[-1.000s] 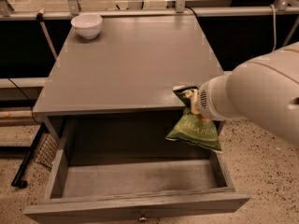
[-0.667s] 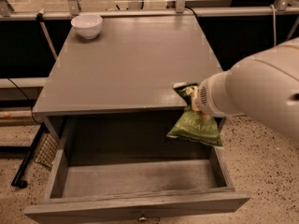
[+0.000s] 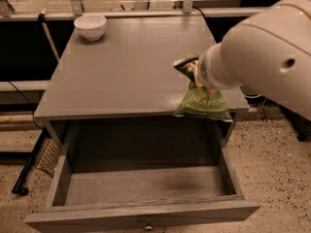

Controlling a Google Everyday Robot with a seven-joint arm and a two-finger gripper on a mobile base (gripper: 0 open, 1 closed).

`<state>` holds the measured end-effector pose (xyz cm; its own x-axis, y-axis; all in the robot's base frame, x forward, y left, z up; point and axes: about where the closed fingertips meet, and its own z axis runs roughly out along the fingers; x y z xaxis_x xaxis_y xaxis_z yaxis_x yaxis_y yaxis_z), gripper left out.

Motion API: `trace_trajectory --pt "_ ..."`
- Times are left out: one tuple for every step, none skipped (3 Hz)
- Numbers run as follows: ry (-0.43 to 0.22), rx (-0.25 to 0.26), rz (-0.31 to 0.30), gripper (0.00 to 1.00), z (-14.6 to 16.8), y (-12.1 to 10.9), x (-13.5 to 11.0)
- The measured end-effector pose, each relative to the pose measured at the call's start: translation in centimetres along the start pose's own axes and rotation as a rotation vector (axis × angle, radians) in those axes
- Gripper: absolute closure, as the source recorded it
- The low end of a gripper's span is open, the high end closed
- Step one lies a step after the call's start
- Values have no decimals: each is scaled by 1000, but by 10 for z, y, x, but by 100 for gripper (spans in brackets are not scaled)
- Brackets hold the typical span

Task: Pick green jalapeno chip bag from top drawer and place on counter

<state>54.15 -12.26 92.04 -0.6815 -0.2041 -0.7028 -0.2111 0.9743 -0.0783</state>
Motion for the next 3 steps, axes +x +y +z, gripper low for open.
trace_trajectory --pt "-47 6 -74 100 9 0 -40" --pt "-89 -35 -121 100 32 8 -80" --pt "-105 -63 -131 100 46 11 -100"
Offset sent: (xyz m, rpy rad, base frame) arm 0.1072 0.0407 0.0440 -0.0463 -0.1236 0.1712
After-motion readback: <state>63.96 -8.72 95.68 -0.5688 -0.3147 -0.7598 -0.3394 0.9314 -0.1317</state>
